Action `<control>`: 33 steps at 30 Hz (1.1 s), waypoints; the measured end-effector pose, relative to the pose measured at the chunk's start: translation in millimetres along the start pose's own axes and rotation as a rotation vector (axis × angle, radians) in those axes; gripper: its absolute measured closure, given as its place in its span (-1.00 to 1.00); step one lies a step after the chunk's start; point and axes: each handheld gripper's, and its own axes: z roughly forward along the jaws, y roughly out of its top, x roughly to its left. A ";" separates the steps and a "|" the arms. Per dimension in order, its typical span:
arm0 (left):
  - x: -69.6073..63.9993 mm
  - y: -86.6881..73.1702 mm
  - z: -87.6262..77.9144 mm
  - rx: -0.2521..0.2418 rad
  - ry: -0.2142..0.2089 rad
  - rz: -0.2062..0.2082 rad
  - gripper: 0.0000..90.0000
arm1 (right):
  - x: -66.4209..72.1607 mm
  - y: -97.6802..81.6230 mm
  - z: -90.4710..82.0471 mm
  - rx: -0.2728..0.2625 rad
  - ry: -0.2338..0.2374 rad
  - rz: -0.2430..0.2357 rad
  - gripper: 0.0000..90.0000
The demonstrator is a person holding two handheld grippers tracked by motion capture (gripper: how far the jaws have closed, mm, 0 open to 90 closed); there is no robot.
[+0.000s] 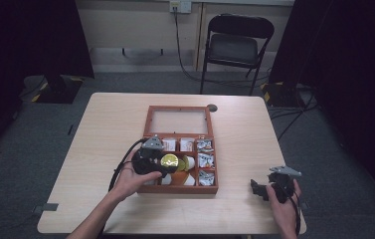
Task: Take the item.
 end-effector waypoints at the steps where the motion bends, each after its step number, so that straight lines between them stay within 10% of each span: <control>1: 0.3 0.8 -2.0 -0.007 -0.002 0.000 -0.14 | 0.0 0.0 0.0 0.000 0.000 0.000 -1.00; 33: 26.8 4.5 -54.9 -0.110 0.060 -0.045 -0.14 | 0.0 0.2 0.2 0.000 0.001 0.000 -1.00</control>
